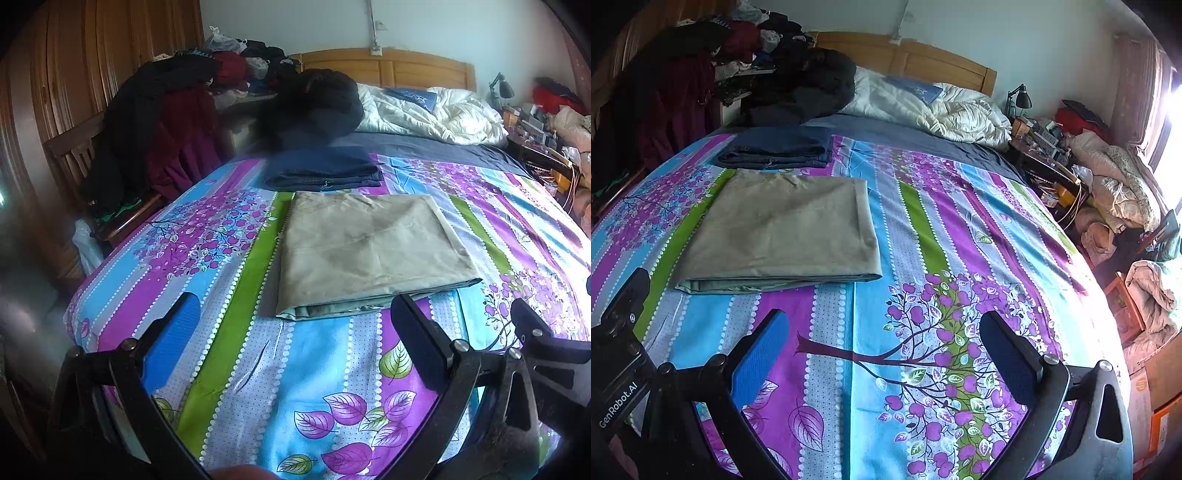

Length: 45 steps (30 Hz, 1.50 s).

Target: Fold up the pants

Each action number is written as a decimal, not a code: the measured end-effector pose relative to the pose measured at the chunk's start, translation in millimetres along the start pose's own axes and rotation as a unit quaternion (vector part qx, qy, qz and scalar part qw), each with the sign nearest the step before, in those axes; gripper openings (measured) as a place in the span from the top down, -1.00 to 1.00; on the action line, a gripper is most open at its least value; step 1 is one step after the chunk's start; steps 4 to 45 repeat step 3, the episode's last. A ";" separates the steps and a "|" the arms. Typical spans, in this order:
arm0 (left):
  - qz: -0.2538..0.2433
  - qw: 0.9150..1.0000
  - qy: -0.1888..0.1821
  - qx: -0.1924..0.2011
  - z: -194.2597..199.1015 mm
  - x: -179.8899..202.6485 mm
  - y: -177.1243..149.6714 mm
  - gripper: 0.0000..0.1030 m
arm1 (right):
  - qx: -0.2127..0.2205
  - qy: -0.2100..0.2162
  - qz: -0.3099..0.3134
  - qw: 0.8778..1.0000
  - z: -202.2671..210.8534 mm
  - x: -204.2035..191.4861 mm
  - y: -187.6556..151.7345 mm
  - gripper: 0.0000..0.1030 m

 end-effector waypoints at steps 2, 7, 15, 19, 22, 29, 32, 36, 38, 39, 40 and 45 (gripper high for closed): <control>-0.004 1.000 -0.001 0.001 0.2 2.2 -0.2 -1.00 | -0.002 0.000 -0.001 1.000 -0.5 1.1 -0.8 -1.00; -0.006 1.000 -0.002 0.001 0.2 3.6 -0.4 -1.00 | -0.004 0.001 -0.003 1.000 -1.2 1.7 -1.3 -1.00; -0.006 1.000 -0.002 0.001 0.2 3.6 -0.4 -1.00 | -0.004 0.001 -0.003 1.000 -1.2 1.7 -1.3 -1.00; -0.006 1.000 -0.002 0.001 0.2 3.6 -0.4 -1.00 | -0.004 0.001 -0.003 1.000 -1.2 1.7 -1.3 -1.00; -0.006 1.000 -0.002 0.001 0.2 3.6 -0.4 -1.00 | -0.004 0.001 -0.003 1.000 -1.2 1.7 -1.3 -1.00; -0.006 1.000 -0.002 0.001 0.2 3.6 -0.4 -1.00 | -0.004 0.001 -0.003 1.000 -1.2 1.7 -1.3 -1.00; -0.006 1.000 -0.002 0.001 0.2 3.6 -0.4 -1.00 | -0.004 0.001 -0.003 1.000 -1.2 1.7 -1.3 -1.00; -0.006 1.000 -0.002 0.001 0.2 3.6 -0.4 -1.00 | -0.004 0.001 -0.003 1.000 -1.2 1.7 -1.3 -1.00; -0.006 1.000 -0.002 0.001 0.2 3.6 -0.4 -1.00 | -0.004 0.001 -0.003 1.000 -1.2 1.7 -1.3 -1.00; -0.006 1.000 -0.002 0.001 0.2 3.6 -0.4 -1.00 | -0.004 0.001 -0.003 1.000 -1.2 1.7 -1.3 -1.00; -0.006 1.000 -0.002 0.001 0.2 3.6 -0.4 -1.00 | -0.004 0.001 -0.003 1.000 -1.2 1.7 -1.3 -1.00; -0.006 1.000 -0.002 0.001 0.2 3.6 -0.4 -1.00 | -0.004 0.001 -0.003 1.000 -1.2 1.7 -1.3 -1.00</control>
Point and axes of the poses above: each gripper's, at about its wrist camera, not at the fingertips, and z roughly against the way its jaws point, x to its right, y to its top, the point moved 8 cm from there along -z, roughly the way its jaws point, and after that the axes turned 5 degrees about z, right-handed, at the moved point
